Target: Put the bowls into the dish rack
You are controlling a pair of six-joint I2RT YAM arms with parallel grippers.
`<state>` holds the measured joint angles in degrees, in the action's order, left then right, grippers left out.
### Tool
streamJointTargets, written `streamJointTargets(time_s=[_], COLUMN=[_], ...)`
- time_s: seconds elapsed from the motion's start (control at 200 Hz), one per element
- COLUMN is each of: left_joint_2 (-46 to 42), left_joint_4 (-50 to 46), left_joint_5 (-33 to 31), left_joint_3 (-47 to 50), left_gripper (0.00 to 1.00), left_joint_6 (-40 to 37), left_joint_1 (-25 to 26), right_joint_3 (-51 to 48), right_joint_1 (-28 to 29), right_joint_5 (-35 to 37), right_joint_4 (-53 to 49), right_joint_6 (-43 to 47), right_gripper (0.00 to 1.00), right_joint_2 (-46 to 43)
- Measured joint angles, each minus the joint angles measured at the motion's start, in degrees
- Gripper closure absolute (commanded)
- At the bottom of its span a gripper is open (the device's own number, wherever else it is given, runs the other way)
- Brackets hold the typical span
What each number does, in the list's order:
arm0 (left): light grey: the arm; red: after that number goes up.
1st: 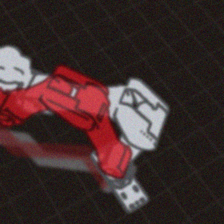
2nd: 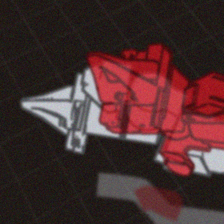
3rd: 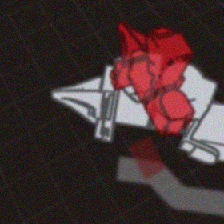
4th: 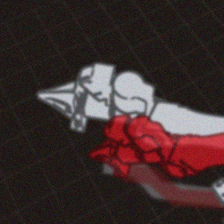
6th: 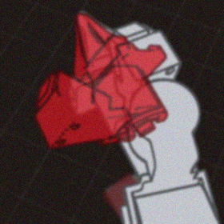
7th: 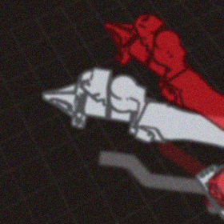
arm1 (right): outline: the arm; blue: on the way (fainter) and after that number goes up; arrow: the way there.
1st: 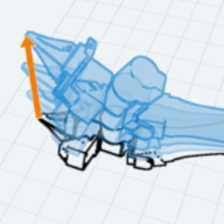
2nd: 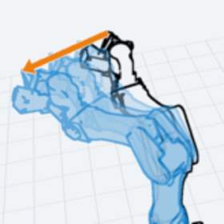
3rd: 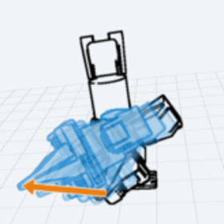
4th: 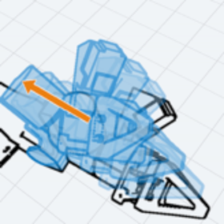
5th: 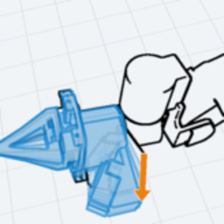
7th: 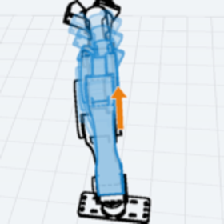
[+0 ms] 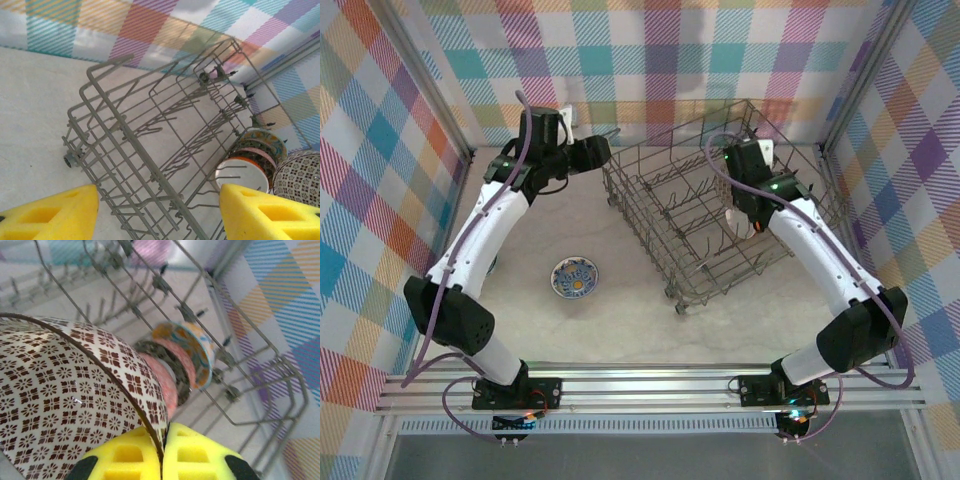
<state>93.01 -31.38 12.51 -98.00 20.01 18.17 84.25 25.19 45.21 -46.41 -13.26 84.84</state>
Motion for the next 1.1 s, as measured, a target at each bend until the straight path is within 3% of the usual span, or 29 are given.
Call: streamJointTargets(time_s=[0.42, 1.1], left_joint_2=[3.37, 3.37], left_joint_4=[-0.02, 0.00], left_joint_5=[2.34, 2.47], left_joint_3=[-0.09, 0.70], left_gripper=[0.35, 0.35], left_joint_6=[0.11, 0.11], left_joint_1=[-0.04, -0.11], right_joint_3=[-4.92, -7.87], right_joint_1=[3.48, 4.66], right_joint_5=[13.33, 21.70], right_joint_4=[-0.31, 10.86], right_joint_6=[1.33, 15.65], right_gripper=[1.00, 1.00], right_joint_2=[0.76, 6.80])
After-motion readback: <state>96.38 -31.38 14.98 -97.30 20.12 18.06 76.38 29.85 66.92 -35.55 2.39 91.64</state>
